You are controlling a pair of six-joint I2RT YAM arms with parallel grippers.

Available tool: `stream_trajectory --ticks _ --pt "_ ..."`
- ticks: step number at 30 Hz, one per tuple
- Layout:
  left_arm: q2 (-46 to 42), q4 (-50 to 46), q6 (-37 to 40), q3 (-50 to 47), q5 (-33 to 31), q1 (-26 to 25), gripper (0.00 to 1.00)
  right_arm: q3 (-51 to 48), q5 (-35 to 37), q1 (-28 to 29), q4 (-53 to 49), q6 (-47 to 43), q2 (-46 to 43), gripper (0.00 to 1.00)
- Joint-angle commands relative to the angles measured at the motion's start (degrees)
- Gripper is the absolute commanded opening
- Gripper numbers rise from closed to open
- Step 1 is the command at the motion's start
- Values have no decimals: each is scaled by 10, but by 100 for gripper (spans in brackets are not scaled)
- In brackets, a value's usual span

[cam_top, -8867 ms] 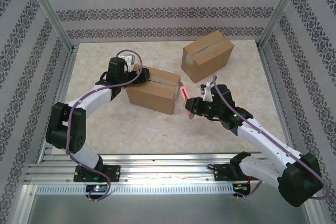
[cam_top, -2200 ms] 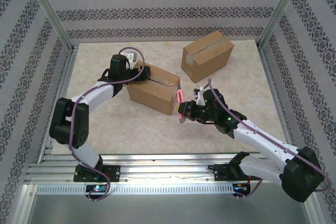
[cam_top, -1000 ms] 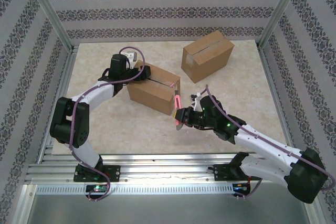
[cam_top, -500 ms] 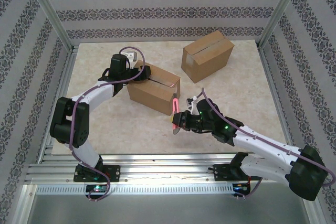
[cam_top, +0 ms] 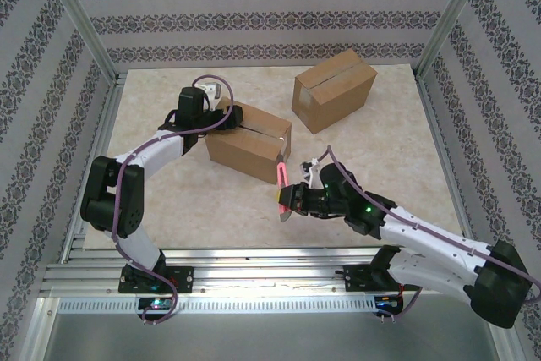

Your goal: Unpack the express box

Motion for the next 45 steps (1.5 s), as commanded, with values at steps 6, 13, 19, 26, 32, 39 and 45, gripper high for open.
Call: stream_trajectory --ticks 6,13,19,26,32,39,45 --pt "86 -173 -11 -59 -8 -12 88 -1 -75 -74 13 -44 -24 0" --pt "85 -173 -11 -60 -6 -13 88 15 -108 -122 19 -65 11 0" --pt "87 -174 -10 -59 -6 -12 88 30 -126 -137 26 -76 38 0" --pt "88 -174 -10 -57 -6 -12 88 41 -130 -142 27 -82 48 0" --pt "89 -175 -10 -56 -6 -12 88 42 -131 -149 24 -83 53 0" --pt "88 -176 -10 -56 -5 -12 88 41 -125 -160 14 -83 47 0" --pt "90 -176 -10 -55 -5 -12 88 42 -129 -161 14 -82 53 0"
